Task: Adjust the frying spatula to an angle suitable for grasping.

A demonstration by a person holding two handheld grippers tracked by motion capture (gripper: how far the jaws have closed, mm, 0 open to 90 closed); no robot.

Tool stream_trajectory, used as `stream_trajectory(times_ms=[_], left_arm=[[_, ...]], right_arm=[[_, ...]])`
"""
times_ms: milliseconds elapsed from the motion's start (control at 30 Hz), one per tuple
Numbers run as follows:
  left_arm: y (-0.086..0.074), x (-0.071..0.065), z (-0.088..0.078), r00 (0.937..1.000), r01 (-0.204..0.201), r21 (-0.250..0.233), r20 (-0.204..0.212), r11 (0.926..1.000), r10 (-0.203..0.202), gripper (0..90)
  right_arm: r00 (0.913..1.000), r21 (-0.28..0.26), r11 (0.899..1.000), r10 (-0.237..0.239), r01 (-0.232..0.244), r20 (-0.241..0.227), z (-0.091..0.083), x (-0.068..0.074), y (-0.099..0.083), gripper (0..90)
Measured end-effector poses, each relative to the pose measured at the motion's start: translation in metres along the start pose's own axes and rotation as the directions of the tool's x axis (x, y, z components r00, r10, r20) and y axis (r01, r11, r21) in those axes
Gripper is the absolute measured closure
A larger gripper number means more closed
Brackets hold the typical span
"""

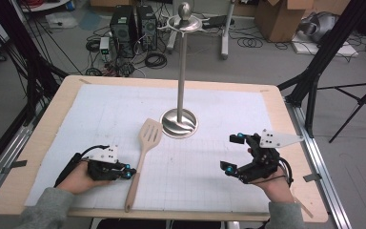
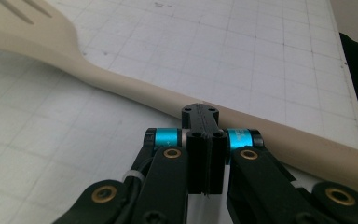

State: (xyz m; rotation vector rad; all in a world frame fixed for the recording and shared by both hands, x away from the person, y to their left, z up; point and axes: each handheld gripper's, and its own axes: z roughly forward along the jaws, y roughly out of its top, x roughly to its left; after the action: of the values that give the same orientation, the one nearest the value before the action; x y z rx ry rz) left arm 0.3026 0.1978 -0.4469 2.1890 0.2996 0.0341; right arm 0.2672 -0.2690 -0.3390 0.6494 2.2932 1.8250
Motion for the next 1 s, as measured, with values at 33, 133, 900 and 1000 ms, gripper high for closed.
stream_trajectory(times_ms=[33, 133, 900, 1000], left_arm=[[0.000, 0.000, 0.000, 1.0000, 0.000, 0.000, 0.000, 1.0000, 0.000, 89.7], [0.006, 0.007, -0.003, 0.9989, -0.003, -0.026, -0.046, 0.9997, 0.002, 89.7], [0.042, 0.033, 0.050, 0.9897, -0.016, 0.029, -0.142, 0.9995, 0.020, 89.6], [0.045, 0.035, 0.049, 0.9853, -0.031, 0.055, -0.166, 0.9980, 0.039, 89.7]], right_arm=[[1.0000, 0.000, 1.000, 0.000, 0.000, 0.000, 0.000, 0.000, 0.000, 1.8], [1.0000, -0.002, 1.000, 0.002, -0.002, 0.005, -0.001, 0.002, -0.002, 1.8], [0.9978, -0.007, 1.000, 0.024, -0.024, 0.062, -0.028, 0.015, -0.014, 1.8], [0.9974, -0.007, 1.000, 0.025, -0.025, 0.067, -0.030, 0.016, -0.015, 1.8]])
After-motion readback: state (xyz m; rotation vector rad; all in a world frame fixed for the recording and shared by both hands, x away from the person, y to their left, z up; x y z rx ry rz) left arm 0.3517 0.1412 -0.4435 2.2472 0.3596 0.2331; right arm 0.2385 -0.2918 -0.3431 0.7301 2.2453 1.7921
